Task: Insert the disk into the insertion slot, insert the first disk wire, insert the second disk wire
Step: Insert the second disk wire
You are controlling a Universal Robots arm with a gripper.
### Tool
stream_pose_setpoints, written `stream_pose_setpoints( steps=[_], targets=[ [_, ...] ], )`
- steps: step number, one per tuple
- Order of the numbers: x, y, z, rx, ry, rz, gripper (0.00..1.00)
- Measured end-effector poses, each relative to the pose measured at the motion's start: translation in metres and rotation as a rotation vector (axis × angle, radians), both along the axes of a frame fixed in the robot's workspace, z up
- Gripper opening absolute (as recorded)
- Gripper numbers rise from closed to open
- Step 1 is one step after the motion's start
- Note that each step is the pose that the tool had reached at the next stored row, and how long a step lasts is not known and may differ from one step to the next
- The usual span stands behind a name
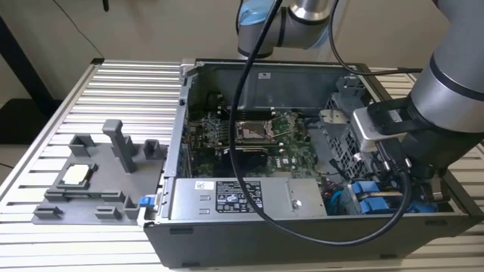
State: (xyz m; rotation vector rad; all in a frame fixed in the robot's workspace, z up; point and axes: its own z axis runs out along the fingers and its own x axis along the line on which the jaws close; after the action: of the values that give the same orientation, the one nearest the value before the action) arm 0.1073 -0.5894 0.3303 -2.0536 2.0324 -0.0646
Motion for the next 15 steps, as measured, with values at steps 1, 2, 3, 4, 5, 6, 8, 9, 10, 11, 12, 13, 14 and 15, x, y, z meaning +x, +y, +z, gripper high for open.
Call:
stream_pose_setpoints(
  steps=[1, 2, 3, 4, 5, 6, 8, 9, 10, 11, 12, 13, 14, 15],
  targets=[
    [0.0, 0.0, 0.0001, -0.0001, 0.0, 0.0, 0.16],
    [0.0001, -0.0001, 0.0001, 0.0, -0.0001, 0.0, 0.17],
    [0.0001, -0.0003, 0.0002, -0.0002, 0.0, 0.0, 0.17],
    [0.0001, -0.0006, 0.0002, -0.0001, 0.0, 0.0, 0.17],
    [0.0, -0.0009, 0.0003, 0.0, 0.0001, 0.0, 0.24],
    [0.0, -0.0011, 0.0016, 0.0, 0.0002, 0.0, 0.24],
    [0.0, -0.0012, 0.0085, 0.0001, 0.0012, 0.0, 0.24],
    [0.0, -0.0013, 0.0122, 0.0, 0.0016, 0.0, 0.24],
    [0.0, -0.0014, 0.0136, -0.0002, 0.0018, 0.0, 0.24],
    [0.0, -0.0015, 0.0135, 0.0001, 0.0018, 0.0, 0.24],
    [0.0, -0.0015, 0.0131, 0.0002, 0.0019, 0.0, 0.24],
    [0.0, -0.0015, 0.0122, 0.0002, 0.0019, 0.0, 0.24],
    [0.0, -0.0016, 0.011, 0.0002, 0.0019, 0.0, 0.24],
    [0.0, -0.0015, 0.0097, 0.0001, 0.0019, 0.0, 0.24]
  ],
)
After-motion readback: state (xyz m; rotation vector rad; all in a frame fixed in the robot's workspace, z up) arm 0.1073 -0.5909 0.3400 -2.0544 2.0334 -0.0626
